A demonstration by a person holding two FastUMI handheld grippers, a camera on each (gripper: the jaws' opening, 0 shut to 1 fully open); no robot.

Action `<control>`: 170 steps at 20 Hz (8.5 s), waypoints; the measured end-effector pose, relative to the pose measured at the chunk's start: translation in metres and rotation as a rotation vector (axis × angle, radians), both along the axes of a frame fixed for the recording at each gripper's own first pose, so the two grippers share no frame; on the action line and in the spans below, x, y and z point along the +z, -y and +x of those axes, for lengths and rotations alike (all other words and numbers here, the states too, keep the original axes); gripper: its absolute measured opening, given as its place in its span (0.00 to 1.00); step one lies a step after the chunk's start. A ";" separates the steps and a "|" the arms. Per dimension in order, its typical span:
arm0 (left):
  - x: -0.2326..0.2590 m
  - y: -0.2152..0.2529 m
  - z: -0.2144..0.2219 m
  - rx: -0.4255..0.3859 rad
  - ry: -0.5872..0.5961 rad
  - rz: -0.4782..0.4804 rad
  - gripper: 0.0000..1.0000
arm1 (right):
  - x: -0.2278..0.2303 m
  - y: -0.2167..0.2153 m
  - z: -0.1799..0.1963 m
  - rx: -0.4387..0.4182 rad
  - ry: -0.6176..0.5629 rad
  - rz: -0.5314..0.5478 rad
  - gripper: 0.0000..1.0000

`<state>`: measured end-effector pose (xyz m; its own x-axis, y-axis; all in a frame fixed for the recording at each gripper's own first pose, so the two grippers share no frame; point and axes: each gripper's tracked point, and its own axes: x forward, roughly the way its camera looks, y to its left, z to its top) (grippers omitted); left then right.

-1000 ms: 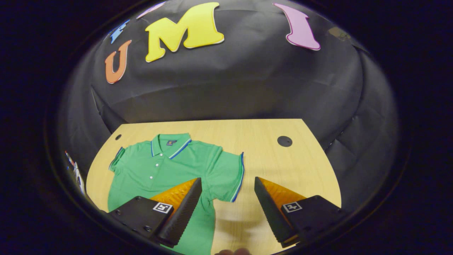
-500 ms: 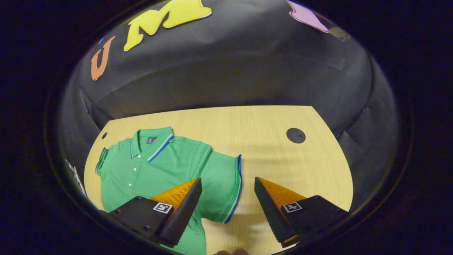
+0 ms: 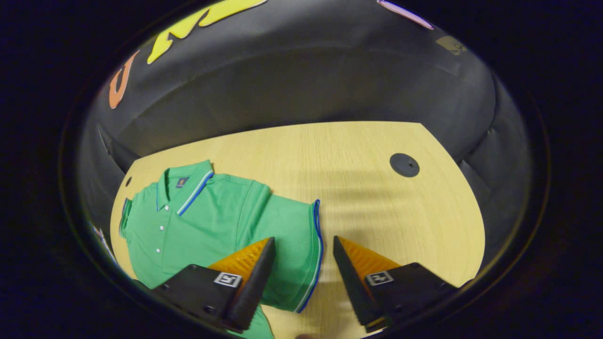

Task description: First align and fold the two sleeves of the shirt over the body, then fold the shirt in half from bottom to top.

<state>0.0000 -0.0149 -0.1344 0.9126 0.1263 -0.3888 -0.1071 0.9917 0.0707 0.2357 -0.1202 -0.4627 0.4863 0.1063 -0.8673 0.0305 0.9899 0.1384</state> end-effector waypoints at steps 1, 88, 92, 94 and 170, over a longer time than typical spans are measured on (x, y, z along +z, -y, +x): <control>0.000 -0.003 0.000 0.004 0.000 0.005 0.98 | -0.001 0.006 0.000 0.003 -0.002 -0.042 0.58; -0.261 -0.128 0.169 -0.181 -0.509 -0.368 0.99 | 0.250 -0.006 -0.245 -0.036 0.297 -0.155 0.96; -0.266 -0.128 0.177 -0.201 -0.516 -0.316 0.79 | 0.242 -0.005 -0.249 -0.061 0.280 -0.148 0.96; -0.268 -0.126 0.180 -0.208 -0.519 -0.293 0.67 | 0.237 -0.001 -0.250 -0.082 0.271 -0.151 0.96; -0.238 -0.044 -0.224 -0.343 -0.767 -0.149 0.96 | 0.079 -0.059 -0.441 0.448 -0.080 -0.086 0.96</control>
